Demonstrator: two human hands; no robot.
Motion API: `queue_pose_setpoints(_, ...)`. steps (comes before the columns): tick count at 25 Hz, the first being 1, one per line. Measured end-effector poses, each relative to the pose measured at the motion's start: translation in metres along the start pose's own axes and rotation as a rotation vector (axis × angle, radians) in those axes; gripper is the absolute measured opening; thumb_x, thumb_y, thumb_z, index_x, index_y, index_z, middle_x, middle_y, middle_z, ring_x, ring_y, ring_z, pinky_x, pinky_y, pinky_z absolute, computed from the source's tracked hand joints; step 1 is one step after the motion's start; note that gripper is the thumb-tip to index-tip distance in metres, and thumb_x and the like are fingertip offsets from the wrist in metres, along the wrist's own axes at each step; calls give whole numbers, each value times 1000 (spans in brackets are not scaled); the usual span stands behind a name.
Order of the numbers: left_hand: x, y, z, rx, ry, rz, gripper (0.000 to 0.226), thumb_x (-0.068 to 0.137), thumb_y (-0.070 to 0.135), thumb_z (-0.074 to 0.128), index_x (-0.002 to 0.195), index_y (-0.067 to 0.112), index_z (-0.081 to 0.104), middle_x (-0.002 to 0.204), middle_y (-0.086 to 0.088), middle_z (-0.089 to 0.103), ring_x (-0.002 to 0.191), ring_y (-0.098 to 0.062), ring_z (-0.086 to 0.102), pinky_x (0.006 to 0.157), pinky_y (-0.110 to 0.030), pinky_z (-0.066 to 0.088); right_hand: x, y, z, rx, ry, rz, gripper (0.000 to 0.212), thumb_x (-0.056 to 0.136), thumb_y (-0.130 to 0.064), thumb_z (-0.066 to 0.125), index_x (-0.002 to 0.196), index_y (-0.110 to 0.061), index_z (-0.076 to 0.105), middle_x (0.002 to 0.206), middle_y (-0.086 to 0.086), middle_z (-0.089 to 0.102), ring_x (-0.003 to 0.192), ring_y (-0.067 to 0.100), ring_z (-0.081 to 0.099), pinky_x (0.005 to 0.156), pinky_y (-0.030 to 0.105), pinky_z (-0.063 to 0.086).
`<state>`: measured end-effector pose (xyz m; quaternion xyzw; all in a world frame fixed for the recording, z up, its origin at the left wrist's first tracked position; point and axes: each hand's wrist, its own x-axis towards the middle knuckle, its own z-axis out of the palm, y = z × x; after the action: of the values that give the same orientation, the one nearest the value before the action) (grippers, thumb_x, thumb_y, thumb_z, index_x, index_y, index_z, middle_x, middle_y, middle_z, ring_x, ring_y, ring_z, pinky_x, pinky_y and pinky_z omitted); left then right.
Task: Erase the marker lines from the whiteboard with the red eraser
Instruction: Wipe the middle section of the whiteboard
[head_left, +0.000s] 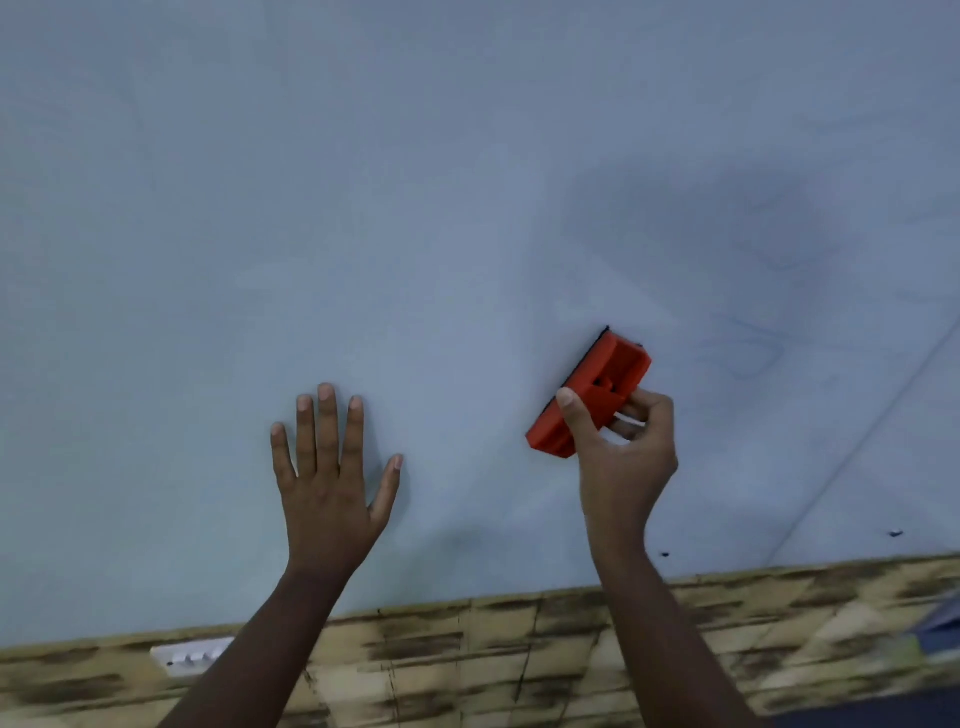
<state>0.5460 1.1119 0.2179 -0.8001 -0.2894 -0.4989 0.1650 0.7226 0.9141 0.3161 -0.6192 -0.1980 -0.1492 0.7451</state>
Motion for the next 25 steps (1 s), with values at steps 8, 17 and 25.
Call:
queue_pose_setpoints(8,-25,-13,8,13,-46,49,85,106,48,55,171,12,12,179,-11,-3,166,-32,0,132,-60,7,-150,141,2,-242,-227,477,51,66,-33,96,90,-28,52,88,-11,67,84,11,69,66,24,54)
queue_pose_setpoints(17,-42,-21,18,11,-48,77,87,107,50,54,172,15,8,179,-9,-6,166,-31,-3,132,-61,5,-182,162,14,-7,-191,731,41,70,-15,94,96,-7,64,92,5,76,89,19,74,69,19,58)
queue_pose_setpoints(25,-53,-22,26,-19,-27,74,84,107,49,55,171,14,13,180,-10,-2,166,-32,0,132,-61,4,-66,37,20,243,-24,664,46,76,-30,89,102,0,66,100,24,71,98,29,76,78,42,65)
